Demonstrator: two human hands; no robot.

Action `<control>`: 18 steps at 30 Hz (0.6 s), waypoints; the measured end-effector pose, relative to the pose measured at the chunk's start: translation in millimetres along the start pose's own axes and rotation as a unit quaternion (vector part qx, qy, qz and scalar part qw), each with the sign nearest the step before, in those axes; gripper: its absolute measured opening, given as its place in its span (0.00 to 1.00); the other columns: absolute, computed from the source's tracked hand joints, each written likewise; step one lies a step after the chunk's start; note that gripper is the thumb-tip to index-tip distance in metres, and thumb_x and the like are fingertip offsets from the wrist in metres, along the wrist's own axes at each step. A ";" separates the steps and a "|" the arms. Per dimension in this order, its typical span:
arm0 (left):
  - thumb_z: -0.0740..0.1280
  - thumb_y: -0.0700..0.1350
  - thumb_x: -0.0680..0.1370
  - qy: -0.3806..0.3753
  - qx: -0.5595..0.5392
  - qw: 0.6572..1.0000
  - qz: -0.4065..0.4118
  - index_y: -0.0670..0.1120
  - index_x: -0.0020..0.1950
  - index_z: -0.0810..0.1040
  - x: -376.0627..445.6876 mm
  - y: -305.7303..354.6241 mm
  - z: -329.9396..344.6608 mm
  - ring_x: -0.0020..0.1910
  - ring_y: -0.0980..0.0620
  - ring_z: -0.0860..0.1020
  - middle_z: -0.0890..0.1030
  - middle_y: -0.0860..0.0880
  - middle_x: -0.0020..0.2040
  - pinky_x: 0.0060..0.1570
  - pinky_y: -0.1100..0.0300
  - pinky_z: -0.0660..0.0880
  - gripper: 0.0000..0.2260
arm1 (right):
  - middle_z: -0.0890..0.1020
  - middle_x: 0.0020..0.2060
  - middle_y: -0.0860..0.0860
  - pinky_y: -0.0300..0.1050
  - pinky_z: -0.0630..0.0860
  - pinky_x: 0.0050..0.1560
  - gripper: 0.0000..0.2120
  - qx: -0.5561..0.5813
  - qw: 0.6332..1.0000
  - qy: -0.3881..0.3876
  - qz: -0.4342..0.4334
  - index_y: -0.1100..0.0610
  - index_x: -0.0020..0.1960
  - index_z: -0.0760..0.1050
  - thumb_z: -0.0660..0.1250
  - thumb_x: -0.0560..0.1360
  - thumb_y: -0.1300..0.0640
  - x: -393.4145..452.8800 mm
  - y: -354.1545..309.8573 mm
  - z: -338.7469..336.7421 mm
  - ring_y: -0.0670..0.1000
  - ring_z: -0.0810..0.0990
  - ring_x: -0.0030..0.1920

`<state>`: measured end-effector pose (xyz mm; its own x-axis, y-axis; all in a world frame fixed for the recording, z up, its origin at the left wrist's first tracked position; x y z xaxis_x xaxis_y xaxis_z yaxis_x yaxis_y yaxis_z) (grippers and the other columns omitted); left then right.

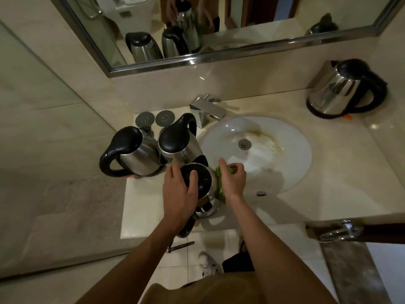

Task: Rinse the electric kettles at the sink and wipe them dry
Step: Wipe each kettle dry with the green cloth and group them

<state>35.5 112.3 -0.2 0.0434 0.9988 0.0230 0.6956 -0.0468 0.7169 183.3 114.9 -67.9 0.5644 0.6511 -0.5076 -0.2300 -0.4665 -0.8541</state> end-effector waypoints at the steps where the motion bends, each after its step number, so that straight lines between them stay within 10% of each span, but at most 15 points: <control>1: 0.58 0.57 0.79 0.000 -0.004 1.000 -0.004 0.48 0.62 0.70 -0.3 -0.2 -0.4 0.54 0.52 0.73 0.70 0.51 0.57 0.56 0.51 0.75 0.17 | 0.78 0.51 0.54 0.45 0.75 0.45 0.19 0.002 1.000 0.017 0.014 0.55 0.49 0.74 0.69 0.74 0.39 3.7 10.4 -0.9 0.53 0.79 0.50; 6: 0.60 0.55 0.79 0.002 -0.012 1.000 -0.021 0.48 0.62 0.71 -0.1 0.7 -0.8 0.54 0.53 0.73 0.70 0.52 0.56 0.54 0.57 0.73 0.16 | 0.82 0.47 0.54 0.54 0.79 0.55 0.15 0.133 0.984 0.049 0.108 0.50 0.45 0.77 0.61 0.80 0.41 -27.4 51.3 6.5 0.54 0.81 0.48; 9: 0.60 0.55 0.79 0.008 -0.011 1.000 -0.019 0.48 0.63 0.71 -1.2 1.8 0.3 0.54 0.53 0.73 0.70 0.53 0.56 0.53 0.60 0.72 0.17 | 0.79 0.51 0.53 0.41 0.77 0.46 0.12 0.222 0.969 0.082 0.075 0.52 0.53 0.76 0.56 0.83 0.48 -56.8 39.4 17.2 0.51 0.79 0.49; 12: 0.58 0.57 0.78 0.014 -0.006 1.000 -0.017 0.47 0.61 0.71 -0.1 3.1 -0.1 0.52 0.53 0.73 0.70 0.51 0.55 0.52 0.60 0.71 0.18 | 0.75 0.62 0.45 0.34 0.75 0.51 0.17 0.193 0.978 0.075 -0.008 0.48 0.67 0.72 0.54 0.83 0.46 -76.0 15.3 22.5 0.40 0.76 0.59; 18: 0.58 0.57 0.78 0.014 -0.001 1.000 -0.021 0.47 0.62 0.71 1.5 1.8 1.2 0.54 0.53 0.73 0.71 0.51 0.57 0.54 0.59 0.71 0.19 | 0.81 0.56 0.44 0.43 0.76 0.57 0.14 0.129 0.991 -0.025 -0.017 0.44 0.59 0.80 0.58 0.81 0.46 -29.9 -5.9 14.6 0.45 0.79 0.58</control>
<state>37.7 113.7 0.3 -0.0065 0.9999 0.0117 0.6956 -0.0039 0.7185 156.2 107.0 -49.4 0.5367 0.6958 -0.4773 -0.4095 -0.2798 -0.8684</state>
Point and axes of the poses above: each hand's wrist, its own x-axis towards the middle knuckle, its own z-axis out of the palm, y = z × x, the point moved 2 cm from there along x, towards the middle knuckle
